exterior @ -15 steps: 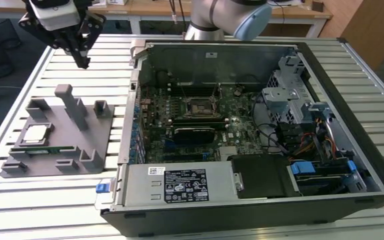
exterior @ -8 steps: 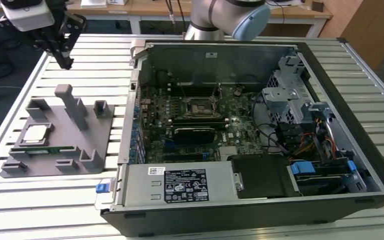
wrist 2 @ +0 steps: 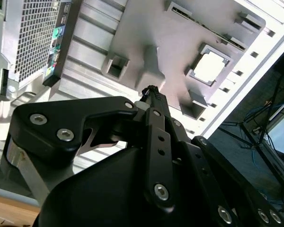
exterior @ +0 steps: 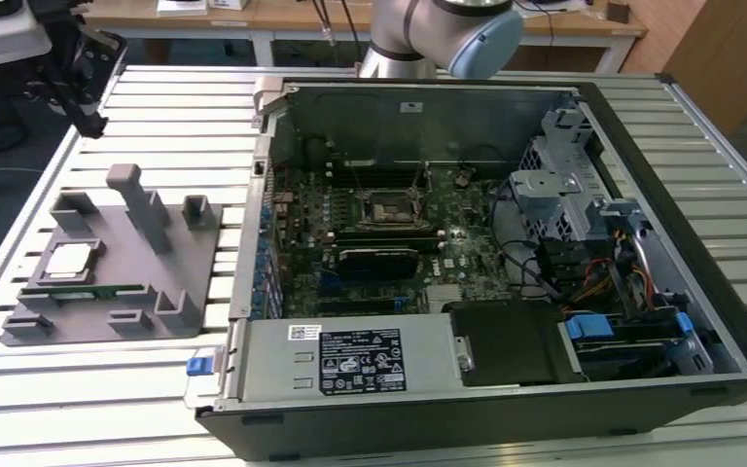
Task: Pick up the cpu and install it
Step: 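Reach for the cpu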
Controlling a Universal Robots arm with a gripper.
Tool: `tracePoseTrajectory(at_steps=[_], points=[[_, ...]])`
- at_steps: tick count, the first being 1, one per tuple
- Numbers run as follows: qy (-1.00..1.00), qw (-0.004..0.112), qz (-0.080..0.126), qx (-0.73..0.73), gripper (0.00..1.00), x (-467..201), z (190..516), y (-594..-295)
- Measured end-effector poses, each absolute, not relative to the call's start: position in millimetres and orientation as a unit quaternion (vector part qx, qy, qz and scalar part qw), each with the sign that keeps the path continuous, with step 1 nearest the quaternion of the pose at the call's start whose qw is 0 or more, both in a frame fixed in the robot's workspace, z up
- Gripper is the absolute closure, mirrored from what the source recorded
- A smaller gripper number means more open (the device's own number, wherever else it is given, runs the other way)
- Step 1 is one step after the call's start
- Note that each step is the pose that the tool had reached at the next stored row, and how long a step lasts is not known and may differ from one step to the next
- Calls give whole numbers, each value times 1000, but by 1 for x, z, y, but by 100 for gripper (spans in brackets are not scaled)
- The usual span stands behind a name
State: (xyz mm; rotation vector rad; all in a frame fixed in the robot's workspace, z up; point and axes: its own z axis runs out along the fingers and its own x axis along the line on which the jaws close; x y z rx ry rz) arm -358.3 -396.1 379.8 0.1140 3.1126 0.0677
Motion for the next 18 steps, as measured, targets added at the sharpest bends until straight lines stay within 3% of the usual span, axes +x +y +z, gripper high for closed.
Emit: tracePoseTrajectory(at_steps=[18], points=[[999,12,22,31,89,-427,367,-397]])
